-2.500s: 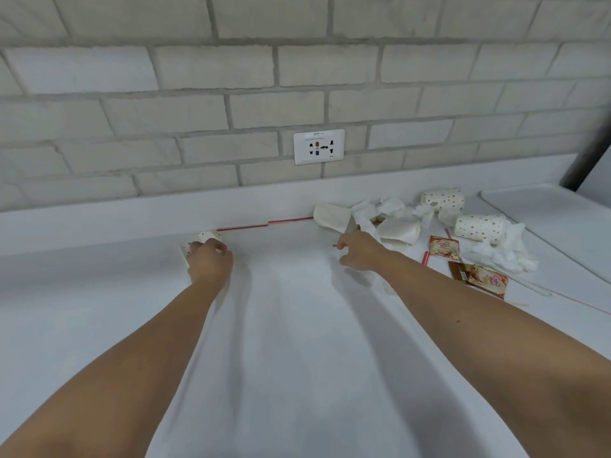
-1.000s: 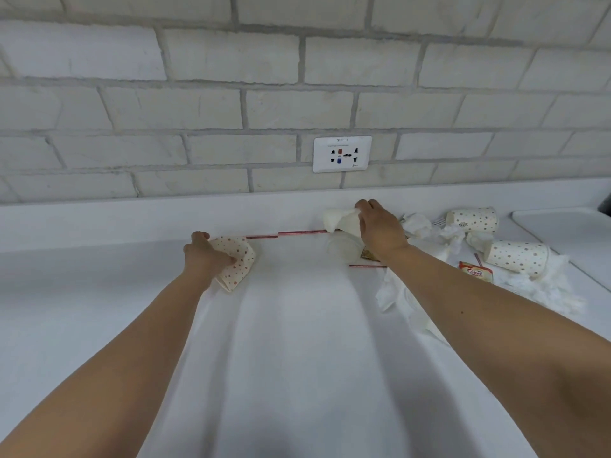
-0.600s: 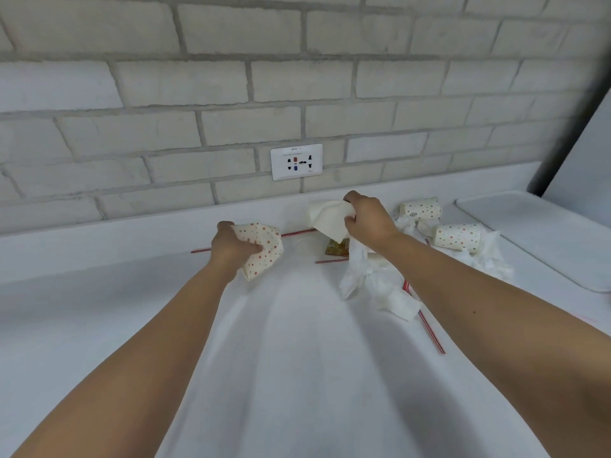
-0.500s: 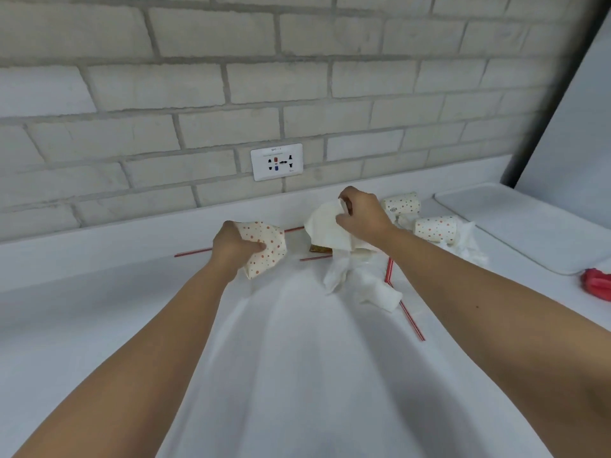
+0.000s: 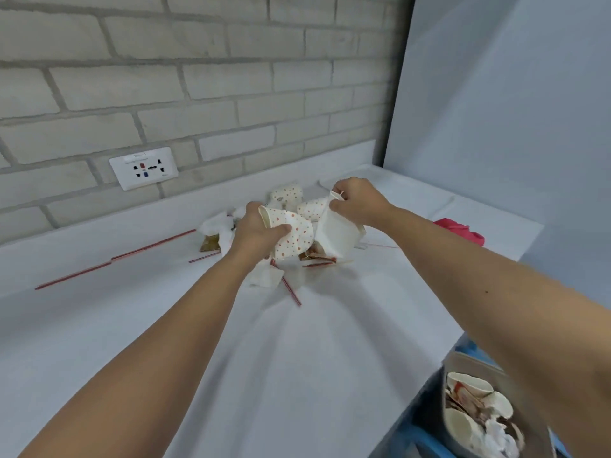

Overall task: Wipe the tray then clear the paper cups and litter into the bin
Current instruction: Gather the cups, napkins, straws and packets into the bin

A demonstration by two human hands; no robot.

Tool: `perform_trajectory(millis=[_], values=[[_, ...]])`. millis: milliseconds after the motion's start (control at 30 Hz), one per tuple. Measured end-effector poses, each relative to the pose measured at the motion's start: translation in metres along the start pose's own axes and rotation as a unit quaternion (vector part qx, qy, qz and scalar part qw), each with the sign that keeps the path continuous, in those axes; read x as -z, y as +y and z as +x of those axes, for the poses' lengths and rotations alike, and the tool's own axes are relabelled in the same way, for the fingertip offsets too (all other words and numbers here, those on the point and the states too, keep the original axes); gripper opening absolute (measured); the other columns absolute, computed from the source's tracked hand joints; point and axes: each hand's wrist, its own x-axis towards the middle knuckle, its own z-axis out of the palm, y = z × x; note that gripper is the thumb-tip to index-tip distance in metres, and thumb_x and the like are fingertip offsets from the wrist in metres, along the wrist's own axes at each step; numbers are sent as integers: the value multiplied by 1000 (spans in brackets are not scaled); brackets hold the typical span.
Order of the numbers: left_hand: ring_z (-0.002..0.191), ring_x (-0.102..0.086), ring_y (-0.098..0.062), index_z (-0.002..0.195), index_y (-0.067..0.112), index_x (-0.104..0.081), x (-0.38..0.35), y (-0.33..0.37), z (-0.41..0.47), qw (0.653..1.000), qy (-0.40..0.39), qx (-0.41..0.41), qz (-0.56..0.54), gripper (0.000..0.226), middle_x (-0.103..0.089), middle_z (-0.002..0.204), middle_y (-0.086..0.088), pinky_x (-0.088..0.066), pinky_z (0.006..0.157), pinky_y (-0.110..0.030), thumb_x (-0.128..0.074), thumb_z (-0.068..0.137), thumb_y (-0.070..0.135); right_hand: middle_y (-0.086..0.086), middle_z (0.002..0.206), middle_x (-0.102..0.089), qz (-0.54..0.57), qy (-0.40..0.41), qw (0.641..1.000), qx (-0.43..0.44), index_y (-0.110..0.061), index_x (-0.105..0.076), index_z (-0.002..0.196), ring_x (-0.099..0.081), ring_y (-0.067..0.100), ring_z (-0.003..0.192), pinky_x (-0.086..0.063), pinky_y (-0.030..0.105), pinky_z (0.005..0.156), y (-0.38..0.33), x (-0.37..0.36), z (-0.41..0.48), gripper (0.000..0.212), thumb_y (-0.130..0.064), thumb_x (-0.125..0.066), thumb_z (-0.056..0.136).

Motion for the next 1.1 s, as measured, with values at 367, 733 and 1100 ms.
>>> perform_trajectory(millis=[367,733,1100], values=[[91,-48,-23,140,16,-25,-165,78,-69,981,-156,-99,60,63,-47,116,-9,-40,55,-26,-55,86,21,3,64,-42,-111,-30,981,-156,-3,-45,63,-41,22,60,-29,22,43,141,92,-93,28,-16,-54,85],[124,-46,-32,148,15,-6,-289,83,-145,923,-314,-126,184,72,-38,143,-16,-41,91,-29,-50,91,14,7,95,-54,-138,-121,948,-260,-6,-59,97,-49,21,86,-37,22,57,271,92,-189,16,-17,-51,88],[139,-29,-23,148,13,-12,-348,33,-173,889,-308,-129,312,68,-25,153,-5,-31,109,-30,-51,92,14,14,117,-57,-107,-175,918,-338,-2,-54,115,-56,27,99,-44,30,75,357,2,-263,27,-11,-46,91]])
